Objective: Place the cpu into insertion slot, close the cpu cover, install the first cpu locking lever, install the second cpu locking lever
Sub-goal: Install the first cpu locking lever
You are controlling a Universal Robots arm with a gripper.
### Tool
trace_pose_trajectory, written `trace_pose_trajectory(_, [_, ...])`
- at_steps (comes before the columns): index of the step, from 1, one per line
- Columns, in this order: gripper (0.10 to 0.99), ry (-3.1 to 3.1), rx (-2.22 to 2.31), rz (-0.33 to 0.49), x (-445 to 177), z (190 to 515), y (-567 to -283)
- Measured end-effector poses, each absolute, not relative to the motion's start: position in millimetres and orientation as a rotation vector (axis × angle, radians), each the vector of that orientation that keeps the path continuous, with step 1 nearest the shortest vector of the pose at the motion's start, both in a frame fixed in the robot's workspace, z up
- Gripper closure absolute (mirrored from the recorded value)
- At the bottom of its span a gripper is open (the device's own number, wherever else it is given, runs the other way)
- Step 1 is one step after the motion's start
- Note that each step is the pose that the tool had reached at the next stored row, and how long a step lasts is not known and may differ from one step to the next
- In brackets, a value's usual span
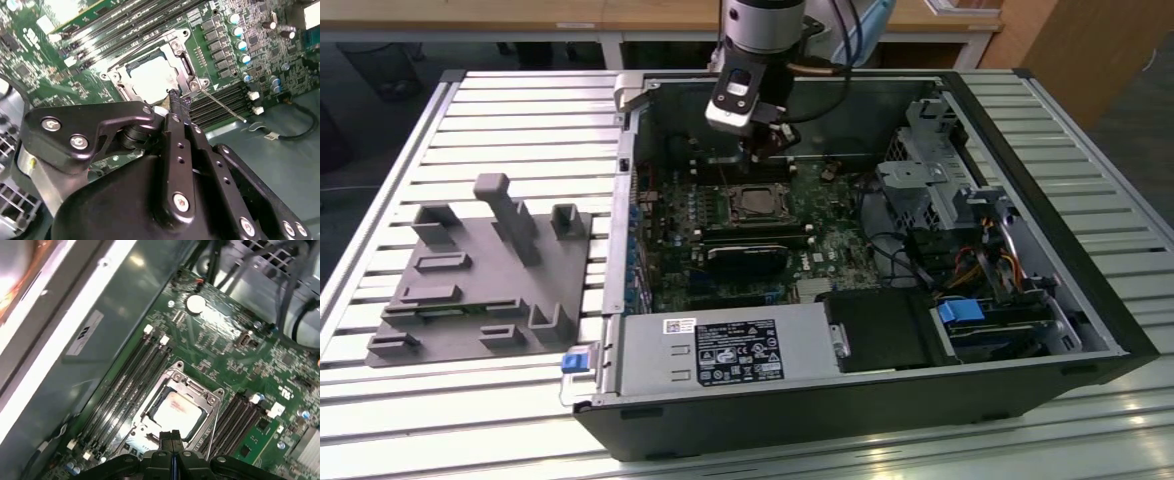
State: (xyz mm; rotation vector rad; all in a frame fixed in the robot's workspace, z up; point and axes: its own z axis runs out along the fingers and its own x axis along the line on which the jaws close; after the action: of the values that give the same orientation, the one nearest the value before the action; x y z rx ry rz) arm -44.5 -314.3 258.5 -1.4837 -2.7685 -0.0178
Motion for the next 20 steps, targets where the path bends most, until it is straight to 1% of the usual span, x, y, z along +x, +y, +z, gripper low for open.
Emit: trace_pose_trajectory(20, [0.965,-2.984,-0.969,-0.022,-44.5,257.2,-314.3])
